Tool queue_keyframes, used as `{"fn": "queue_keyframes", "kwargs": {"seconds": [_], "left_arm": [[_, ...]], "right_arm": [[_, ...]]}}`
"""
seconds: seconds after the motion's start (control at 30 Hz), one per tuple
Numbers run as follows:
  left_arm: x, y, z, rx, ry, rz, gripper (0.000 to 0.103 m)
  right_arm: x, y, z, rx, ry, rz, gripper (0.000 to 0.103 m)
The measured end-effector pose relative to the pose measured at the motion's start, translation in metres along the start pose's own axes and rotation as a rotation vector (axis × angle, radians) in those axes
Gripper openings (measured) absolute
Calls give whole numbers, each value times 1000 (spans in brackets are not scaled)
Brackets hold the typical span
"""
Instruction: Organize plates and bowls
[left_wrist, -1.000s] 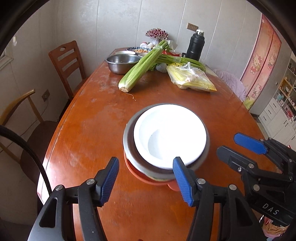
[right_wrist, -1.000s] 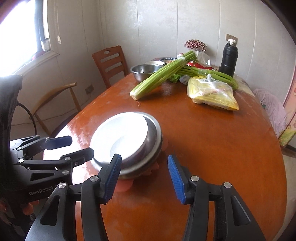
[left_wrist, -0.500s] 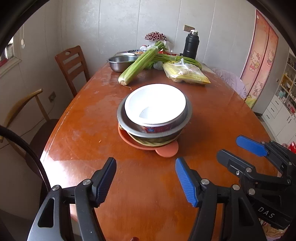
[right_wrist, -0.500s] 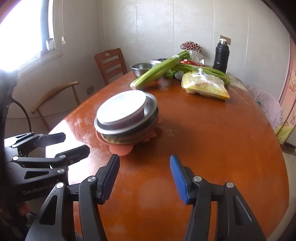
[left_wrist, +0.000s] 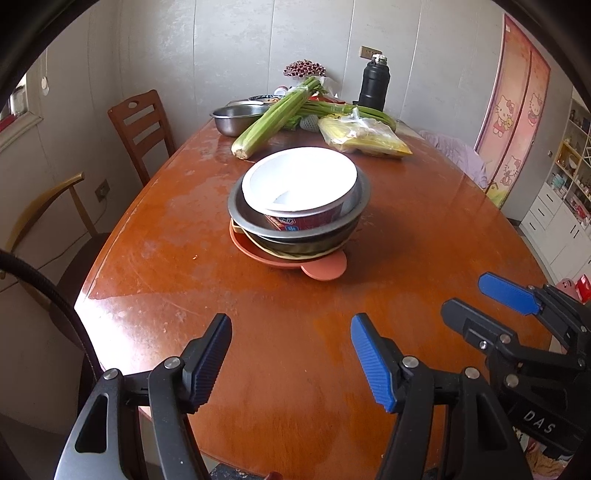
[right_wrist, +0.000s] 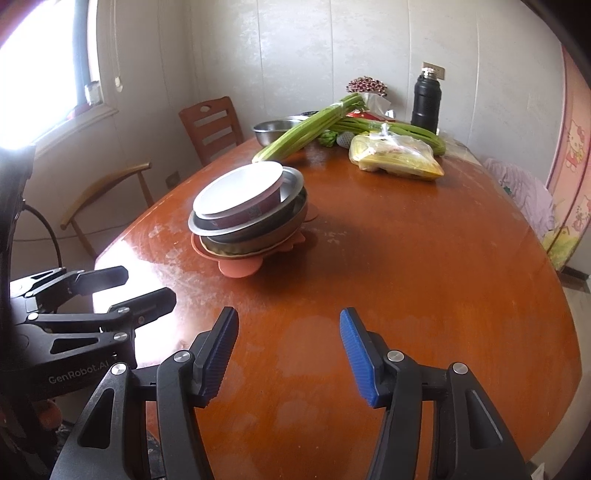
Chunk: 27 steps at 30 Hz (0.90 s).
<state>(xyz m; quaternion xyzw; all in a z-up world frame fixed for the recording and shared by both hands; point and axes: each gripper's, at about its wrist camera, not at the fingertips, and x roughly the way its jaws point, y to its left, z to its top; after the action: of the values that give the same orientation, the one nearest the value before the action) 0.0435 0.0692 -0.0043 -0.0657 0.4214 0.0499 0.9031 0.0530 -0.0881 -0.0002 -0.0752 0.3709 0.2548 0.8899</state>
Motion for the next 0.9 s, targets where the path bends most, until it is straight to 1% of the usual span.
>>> {"fn": "queue_keyframes", "kwargs": {"seconds": [0.47, 0.9], "left_arm": [[-8, 3, -6, 4, -13, 13, 67], [-7, 0, -7, 12, -5, 15, 67]], "right_arm": [[-4, 9, -1, 6, -8, -1, 59], [-5, 8, -6, 5, 1, -7, 59]]}}
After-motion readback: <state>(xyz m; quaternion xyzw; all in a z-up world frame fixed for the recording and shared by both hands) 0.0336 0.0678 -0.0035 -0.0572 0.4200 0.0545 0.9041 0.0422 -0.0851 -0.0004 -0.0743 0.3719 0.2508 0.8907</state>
